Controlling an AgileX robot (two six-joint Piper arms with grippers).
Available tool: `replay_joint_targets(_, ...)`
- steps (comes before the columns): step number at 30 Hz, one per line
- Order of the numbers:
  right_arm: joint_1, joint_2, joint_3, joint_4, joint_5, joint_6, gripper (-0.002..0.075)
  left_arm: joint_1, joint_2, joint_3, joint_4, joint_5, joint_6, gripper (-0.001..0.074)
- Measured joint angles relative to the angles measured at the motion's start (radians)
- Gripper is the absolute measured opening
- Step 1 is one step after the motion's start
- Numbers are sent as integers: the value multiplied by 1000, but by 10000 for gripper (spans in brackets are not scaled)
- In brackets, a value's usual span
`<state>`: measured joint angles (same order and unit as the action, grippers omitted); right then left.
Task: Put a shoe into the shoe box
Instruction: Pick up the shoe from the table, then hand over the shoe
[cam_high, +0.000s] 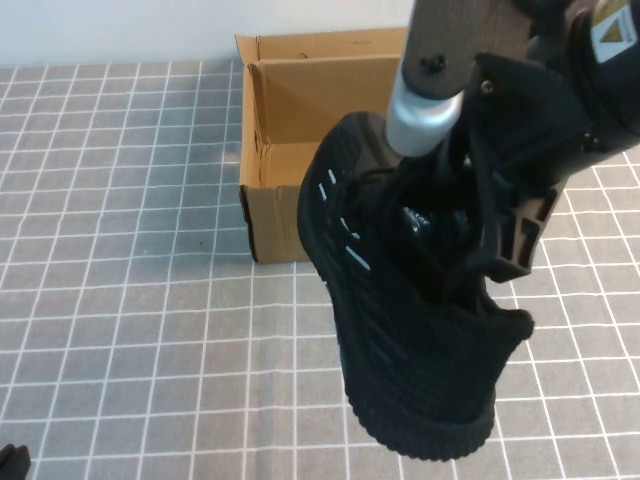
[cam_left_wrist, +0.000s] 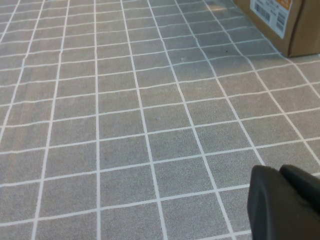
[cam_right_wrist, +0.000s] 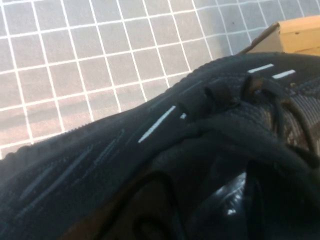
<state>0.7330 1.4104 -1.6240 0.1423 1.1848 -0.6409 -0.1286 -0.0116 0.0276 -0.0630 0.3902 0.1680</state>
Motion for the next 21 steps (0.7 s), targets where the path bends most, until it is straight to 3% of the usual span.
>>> replay_joint_targets(9,0,69,0,-5,-12,0,1,0,0,0,16,-20,6,-1)
replay_joint_targets(16,0,112,0,-15,-52,32,1,0,0,0,-215,-266,-227,-1)
replay_joint_targets(21,0,114,-2,-16,-62,65,1,0,0,0,-283,-425,-275,-1)
